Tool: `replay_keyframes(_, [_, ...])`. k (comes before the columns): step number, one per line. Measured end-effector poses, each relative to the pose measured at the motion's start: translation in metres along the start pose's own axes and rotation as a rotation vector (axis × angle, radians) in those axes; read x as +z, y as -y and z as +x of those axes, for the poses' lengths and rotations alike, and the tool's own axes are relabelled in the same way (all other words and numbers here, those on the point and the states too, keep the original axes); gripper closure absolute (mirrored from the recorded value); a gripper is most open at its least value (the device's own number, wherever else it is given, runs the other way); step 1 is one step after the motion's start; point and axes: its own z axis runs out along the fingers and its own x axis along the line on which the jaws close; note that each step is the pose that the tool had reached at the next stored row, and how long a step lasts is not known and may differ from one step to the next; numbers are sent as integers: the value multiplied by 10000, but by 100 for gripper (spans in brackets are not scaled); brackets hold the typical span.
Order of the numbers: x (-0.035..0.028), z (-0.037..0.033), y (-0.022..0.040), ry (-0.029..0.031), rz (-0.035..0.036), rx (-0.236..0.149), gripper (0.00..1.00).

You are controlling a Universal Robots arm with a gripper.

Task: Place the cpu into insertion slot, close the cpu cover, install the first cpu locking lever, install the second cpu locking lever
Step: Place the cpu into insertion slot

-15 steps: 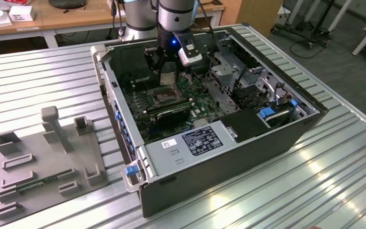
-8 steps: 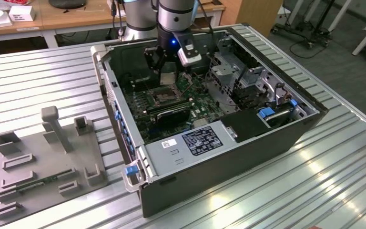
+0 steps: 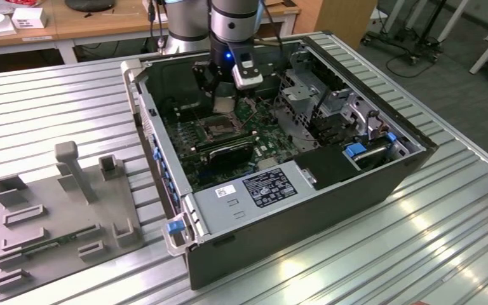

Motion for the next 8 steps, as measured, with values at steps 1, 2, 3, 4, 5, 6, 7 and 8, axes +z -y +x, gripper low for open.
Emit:
replay_keyframes(1, [0, 0, 0, 14, -3, 158, 46])
replay_keyframes(2, [0, 0, 0, 25, -5, 278, 46])
replay_keyframes(3, [1, 0, 0, 28, -6, 325, 46])
replay_keyframes(4, [0, 0, 0, 29, -6, 327, 46])
replay_keyframes(5, [0, 0, 0, 29, -6, 328, 46])
replay_keyframes(6, [0, 0, 0, 29, -6, 329, 46])
replay_keyframes(7, [0, 0, 0, 30, -6, 329, 46])
replay_keyframes(8, [0, 0, 0, 30, -6, 329, 46])
